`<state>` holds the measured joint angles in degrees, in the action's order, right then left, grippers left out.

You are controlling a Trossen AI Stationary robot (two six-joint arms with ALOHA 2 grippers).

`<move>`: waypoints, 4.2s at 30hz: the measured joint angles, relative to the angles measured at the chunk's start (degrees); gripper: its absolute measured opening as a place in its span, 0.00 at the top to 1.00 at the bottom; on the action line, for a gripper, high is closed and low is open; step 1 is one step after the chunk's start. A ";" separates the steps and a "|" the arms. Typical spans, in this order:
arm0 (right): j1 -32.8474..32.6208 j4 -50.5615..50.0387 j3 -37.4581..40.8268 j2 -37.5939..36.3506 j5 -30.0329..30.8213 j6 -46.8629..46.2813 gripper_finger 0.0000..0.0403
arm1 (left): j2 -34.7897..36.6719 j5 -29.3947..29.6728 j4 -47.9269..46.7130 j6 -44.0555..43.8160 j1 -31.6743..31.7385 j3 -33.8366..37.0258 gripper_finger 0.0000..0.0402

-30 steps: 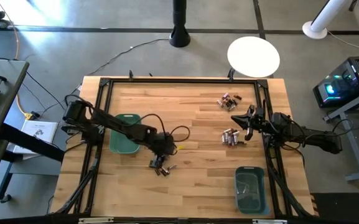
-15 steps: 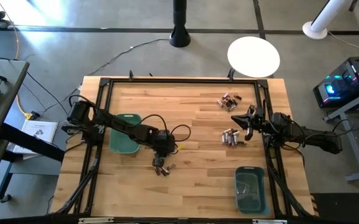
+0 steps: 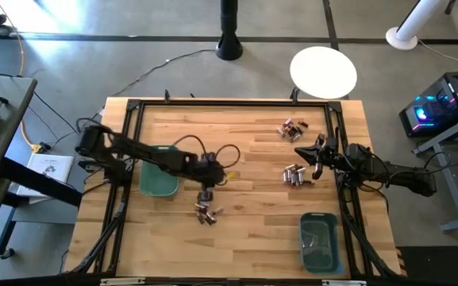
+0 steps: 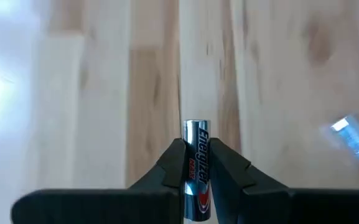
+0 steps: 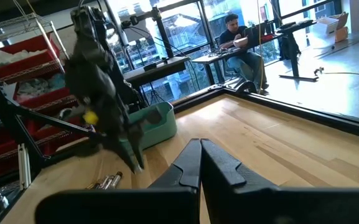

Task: Sort batteries
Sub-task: Put the silver battery into the green bin

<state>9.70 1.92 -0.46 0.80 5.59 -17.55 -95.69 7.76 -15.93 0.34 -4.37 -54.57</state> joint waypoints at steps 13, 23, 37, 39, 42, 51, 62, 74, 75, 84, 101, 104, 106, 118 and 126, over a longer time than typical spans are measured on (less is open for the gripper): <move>-0.01 0.01 -0.01 0.00 0.02 -0.01 1.00 | 27.48 8.41 -41.20 -43.67 1.33 0.50 0.92; 0.00 0.00 0.01 0.00 0.02 0.00 1.00 | 29.40 6.48 -40.71 -61.59 0.34 14.07 0.92; 0.00 0.00 0.01 0.00 0.02 -0.01 1.00 | 21.12 7.55 -31.42 -57.43 3.28 22.33 0.91; -0.01 0.02 0.00 0.00 0.01 -0.02 1.00 | 20.08 7.55 -30.09 -55.75 3.27 22.31 0.90; 0.01 0.02 0.01 0.00 0.01 -0.01 1.00 | 18.95 7.74 -28.49 -54.38 3.27 22.27 0.89; 0.00 0.01 0.01 0.00 0.02 0.01 1.00 | 18.81 7.75 -27.38 -52.06 3.25 22.23 0.71; 0.01 0.00 0.02 0.00 0.01 -0.01 1.00 | 19.04 9.25 -36.87 -43.38 3.27 13.14 0.57; -0.01 0.01 -0.01 0.00 0.02 0.01 1.00 | 22.48 10.86 -19.73 -16.51 -0.06 6.96 0.57; 0.01 0.01 -0.01 0.00 0.02 0.00 1.00 | 22.03 9.61 -15.02 -13.33 -0.74 7.34 0.57; -0.01 -0.01 -0.01 0.00 0.02 0.01 1.00 | 13.48 5.75 12.36 -4.00 -4.71 10.75 0.60; -0.01 0.01 -0.01 0.00 0.01 -0.01 1.00 | -2.95 -1.67 4.12 -20.21 -11.60 1.73 0.55; 0.01 -0.01 0.01 -0.02 0.00 0.01 1.00 | -4.35 -0.69 2.43 -21.83 -12.29 1.29 0.56; 0.02 0.02 0.02 -0.02 0.02 -0.02 1.00 | -5.37 0.29 2.41 -22.21 -12.58 1.27 0.57; 0.00 0.01 0.02 0.00 0.02 -0.01 1.00 | -9.40 2.86 3.88 -20.44 -12.68 1.03 0.64; -0.01 0.02 0.02 -0.02 0.02 0.01 1.00 | -9.40 3.37 5.03 -20.18 -11.22 1.13 0.87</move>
<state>9.69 1.93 -0.45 0.78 5.61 -17.54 -105.10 11.13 -10.89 -19.85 -15.59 -53.44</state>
